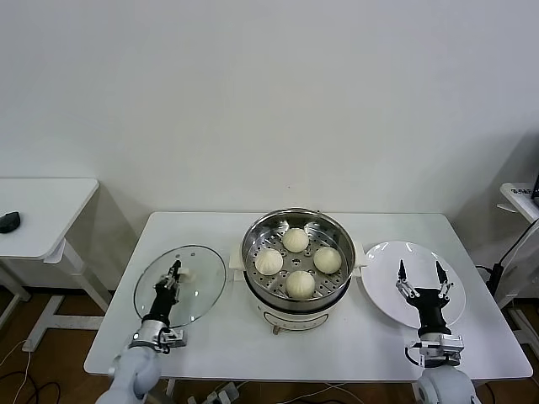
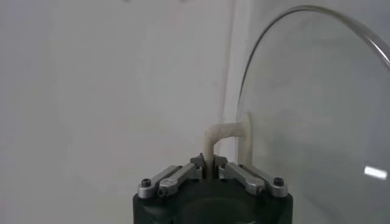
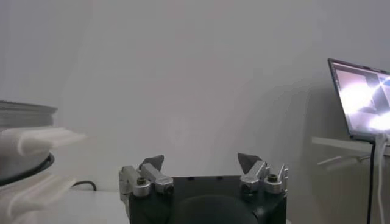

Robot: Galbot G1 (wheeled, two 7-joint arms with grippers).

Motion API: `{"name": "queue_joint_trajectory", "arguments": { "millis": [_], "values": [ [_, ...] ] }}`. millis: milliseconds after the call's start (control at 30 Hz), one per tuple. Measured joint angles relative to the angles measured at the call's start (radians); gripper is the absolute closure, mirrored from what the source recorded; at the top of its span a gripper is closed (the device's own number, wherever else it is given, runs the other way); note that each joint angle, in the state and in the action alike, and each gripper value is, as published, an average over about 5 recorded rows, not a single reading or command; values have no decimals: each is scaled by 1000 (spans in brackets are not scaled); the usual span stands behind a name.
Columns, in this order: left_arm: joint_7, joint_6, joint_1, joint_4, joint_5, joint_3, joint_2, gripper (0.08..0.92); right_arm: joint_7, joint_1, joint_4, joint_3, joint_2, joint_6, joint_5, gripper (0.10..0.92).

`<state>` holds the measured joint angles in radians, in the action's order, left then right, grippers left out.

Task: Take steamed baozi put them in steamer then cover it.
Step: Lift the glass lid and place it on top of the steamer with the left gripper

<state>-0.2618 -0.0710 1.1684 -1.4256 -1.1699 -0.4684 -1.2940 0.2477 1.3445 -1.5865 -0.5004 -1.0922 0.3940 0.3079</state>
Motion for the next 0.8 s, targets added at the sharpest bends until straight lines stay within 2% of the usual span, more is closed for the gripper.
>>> {"name": "queue_joint_trajectory", "arguments": {
  "millis": [233, 467, 667, 800],
  "values": [
    [3, 2, 48, -152, 60, -48, 42, 806, 0, -2, -1, 4, 0, -3, -4, 203],
    [15, 33, 114, -365, 99, -45, 82, 806, 7, -15, 5, 8, 4, -20, -15, 203],
    [53, 100, 135, -553, 92, 37, 110, 806, 15, -35, 17, 7, 4, -38, -19, 203],
    [88, 184, 113, -628, 83, 142, 117, 806, 18, -45, 26, 7, 2, -45, -23, 203]
  ]
}}
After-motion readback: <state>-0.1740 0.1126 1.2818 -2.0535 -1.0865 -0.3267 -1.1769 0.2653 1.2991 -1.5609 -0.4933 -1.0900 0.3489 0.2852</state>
